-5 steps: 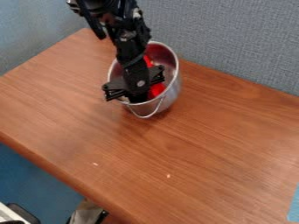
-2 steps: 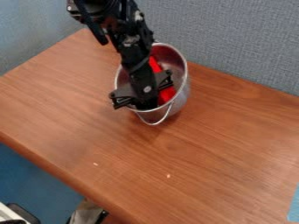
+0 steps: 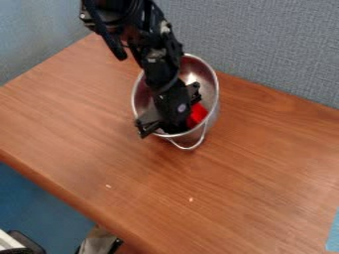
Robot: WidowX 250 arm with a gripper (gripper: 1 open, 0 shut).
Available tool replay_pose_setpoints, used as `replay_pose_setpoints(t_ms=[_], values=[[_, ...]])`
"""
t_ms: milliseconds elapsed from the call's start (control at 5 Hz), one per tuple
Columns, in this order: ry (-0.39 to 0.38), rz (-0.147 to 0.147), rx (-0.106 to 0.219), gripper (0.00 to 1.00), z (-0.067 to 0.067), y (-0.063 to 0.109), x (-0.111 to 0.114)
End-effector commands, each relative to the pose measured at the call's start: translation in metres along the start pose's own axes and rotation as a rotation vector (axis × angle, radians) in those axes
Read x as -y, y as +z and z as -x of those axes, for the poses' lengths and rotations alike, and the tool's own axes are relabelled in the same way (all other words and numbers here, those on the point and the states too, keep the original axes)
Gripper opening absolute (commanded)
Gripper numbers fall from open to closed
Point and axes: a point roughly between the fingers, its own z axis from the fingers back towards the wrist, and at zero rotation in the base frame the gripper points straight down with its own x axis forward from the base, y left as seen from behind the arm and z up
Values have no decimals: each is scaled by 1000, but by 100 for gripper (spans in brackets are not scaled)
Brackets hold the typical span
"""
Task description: Put the red object in the metal pot
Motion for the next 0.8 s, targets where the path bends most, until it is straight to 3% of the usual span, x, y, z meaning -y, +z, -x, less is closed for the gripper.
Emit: replay_pose_setpoints(t_ms=[0,200,600], values=[[-46,-10,17,100,-14,5,0],[-85,-30,26,0,-22,11,-2],[-212,-67,77,0,-21,15,-17]])
